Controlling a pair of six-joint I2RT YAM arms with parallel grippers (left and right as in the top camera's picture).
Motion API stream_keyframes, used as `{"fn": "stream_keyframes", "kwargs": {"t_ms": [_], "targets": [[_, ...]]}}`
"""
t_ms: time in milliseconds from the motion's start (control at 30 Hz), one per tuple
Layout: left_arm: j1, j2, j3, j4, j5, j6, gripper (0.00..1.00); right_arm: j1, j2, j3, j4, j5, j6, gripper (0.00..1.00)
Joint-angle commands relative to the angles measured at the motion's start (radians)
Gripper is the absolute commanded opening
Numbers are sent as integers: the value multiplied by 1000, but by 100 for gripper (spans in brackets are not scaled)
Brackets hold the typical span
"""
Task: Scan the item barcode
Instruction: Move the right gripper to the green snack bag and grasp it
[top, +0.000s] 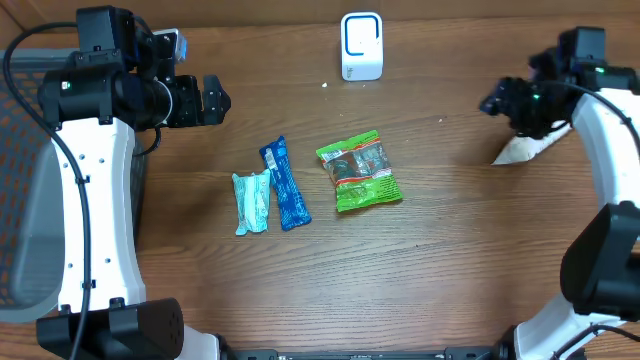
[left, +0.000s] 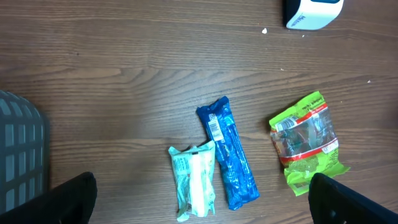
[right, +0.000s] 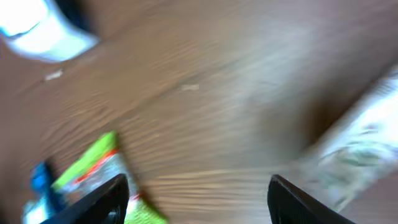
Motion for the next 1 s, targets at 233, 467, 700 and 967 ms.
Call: {"fn": "stream_keyframes", "kwargs": {"t_ms": [233, 467, 700, 967], "targets": [[0, 8, 4, 4, 12, 19, 100, 264, 17, -47, 97, -16, -62, 72], [0, 8, 4, 4, 12, 19, 100, 303, 76, -50, 78, -35, -45, 72], [0, 8, 4, 4, 12, 19, 100, 362, 176, -75, 85, -113, -156, 73], [0, 8, 4, 4, 12, 19, 100, 409, 266, -74, 112, -109, -211, 88]]}}
